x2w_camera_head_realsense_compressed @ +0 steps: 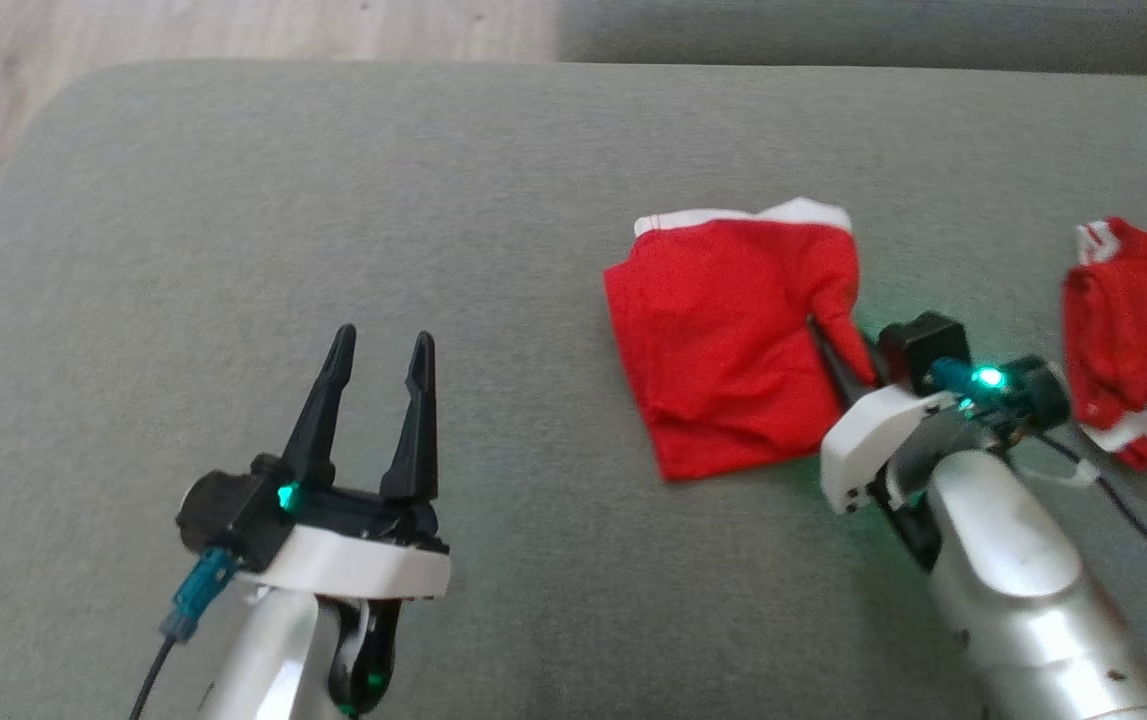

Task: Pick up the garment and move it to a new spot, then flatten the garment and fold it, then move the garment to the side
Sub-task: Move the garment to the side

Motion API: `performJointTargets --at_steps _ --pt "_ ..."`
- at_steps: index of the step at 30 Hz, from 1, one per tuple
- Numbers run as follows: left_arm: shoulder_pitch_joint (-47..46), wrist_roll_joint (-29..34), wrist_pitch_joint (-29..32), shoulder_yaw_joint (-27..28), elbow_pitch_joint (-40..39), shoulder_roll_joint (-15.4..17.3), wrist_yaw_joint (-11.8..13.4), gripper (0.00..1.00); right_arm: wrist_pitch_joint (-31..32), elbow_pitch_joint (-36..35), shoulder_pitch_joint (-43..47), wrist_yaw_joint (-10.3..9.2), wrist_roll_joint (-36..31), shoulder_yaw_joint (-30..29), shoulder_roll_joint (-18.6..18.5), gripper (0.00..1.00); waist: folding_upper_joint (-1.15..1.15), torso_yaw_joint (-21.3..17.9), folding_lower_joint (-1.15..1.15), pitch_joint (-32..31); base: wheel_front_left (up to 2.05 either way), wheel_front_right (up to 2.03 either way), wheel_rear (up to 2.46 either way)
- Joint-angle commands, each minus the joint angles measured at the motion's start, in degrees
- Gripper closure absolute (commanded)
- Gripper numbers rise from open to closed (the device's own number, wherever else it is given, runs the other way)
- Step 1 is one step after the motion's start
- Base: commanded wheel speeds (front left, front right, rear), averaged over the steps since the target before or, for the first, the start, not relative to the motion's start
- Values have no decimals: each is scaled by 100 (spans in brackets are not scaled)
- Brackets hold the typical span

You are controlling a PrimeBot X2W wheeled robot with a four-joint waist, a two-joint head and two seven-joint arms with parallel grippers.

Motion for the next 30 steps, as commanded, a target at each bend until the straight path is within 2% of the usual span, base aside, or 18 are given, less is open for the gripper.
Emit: performJointTargets --at_steps 1,5,8,13,19,25,30 --pt "-308 43 -29 120 -232 27 -13 0 -57 -219 -230 -5 -52 84 -73 100 0 -179 0 -28 0 0 0" --pt "-365 28 -29 61 -286 27 -9 0 64 -503 -276 -5 -172 330 -527 100 0 -508 0 -58 0 0 0" --pt "-390 31 -29 15 -308 27 -2 0 226 -701 -312 -5 -70 581 -1010 100 0 -735 0 -49 0 0 0" --pt "-443 55 -29 -20 -307 27 -2 0 400 -1064 -423 -5 406 912 -1878 100 0 -1012 0 56 0 0 0" --pt "-529 54 -29 -64 -292 27 -9 0 505 -1197 -544 -5 875 1116 -2854 100 0 -1149 0 233 0 0 0" --pt "-657 88 -29 -146 -280 27 -19 0 508 -862 -609 -5 1121 1083 -3334 100 0 -1146 0 486 0 0 0" --pt "-774 120 -29 -148 -254 27 -28 0 505 -438 -747 -5 1085 899 -3469 100 0 -1052 0 734 0 0 0"
